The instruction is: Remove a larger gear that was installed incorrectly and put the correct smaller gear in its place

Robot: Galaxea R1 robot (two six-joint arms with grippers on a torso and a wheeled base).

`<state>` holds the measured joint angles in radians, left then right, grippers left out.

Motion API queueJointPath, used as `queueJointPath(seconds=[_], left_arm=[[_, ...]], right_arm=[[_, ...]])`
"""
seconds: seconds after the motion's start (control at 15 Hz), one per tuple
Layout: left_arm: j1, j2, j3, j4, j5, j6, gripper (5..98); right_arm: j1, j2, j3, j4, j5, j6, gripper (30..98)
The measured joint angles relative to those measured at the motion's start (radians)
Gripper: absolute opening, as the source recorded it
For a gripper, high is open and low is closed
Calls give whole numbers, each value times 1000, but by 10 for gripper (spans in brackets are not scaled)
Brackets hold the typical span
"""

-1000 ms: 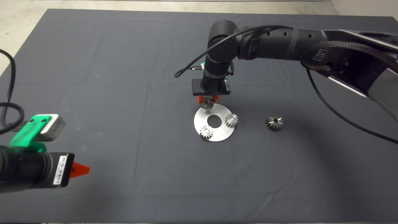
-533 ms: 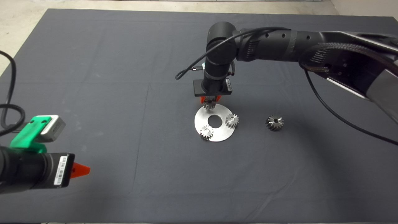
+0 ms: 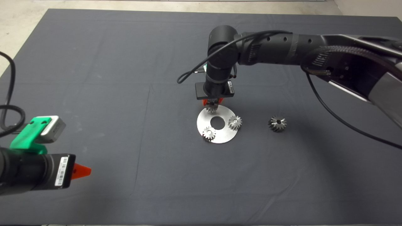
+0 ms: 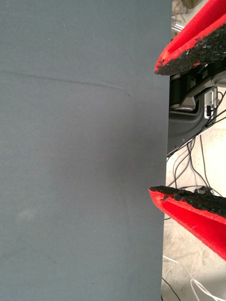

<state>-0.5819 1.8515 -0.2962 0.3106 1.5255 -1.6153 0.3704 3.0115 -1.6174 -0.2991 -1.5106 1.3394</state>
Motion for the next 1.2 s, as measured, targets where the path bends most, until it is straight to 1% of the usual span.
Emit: queueJointPath(seconds=[0.07, 0.27, 0.4, 0.47, 0.6, 0.67, 0.73, 0.8, 0.93, 1.07, 1.2], left_arm=[[0, 0, 0, 0, 0, 0, 592], [6, 0, 0, 0, 0, 0, 592], [6, 0, 0, 1, 0, 0, 592], [6, 0, 0, 1, 0, 0, 592], [6, 0, 0, 1, 0, 0, 592], [6, 0, 0, 1, 0, 0, 592], [6, 0, 0, 1, 0, 0, 592], [6, 0, 0, 1, 0, 0, 592], [6, 0, 0, 1, 0, 0, 592], [6, 0, 0, 1, 0, 0, 592], [6, 0, 0, 1, 0, 0, 592]], right_arm=[[-5, 0, 0, 0, -5, 1, 377], [-7, 0, 0, 0, -8, 4, 387], [-7, 0, 0, 0, -8, 4, 408], [-7, 0, 0, 0, -8, 4, 408], [-7, 0, 1, 2, -9, 4, 443], [-7, 0, 1, 2, -9, 4, 443], [-7, 0, 1, 2, -13, 4, 473], [-7, 0, 2, 2, -15, 4, 488], [-7, 0, 8, 2, -16, 5, 537], [-7, 0, 12, 2, -16, 5, 540], [-6, 0, 12, 2, -16, 8, 593]])
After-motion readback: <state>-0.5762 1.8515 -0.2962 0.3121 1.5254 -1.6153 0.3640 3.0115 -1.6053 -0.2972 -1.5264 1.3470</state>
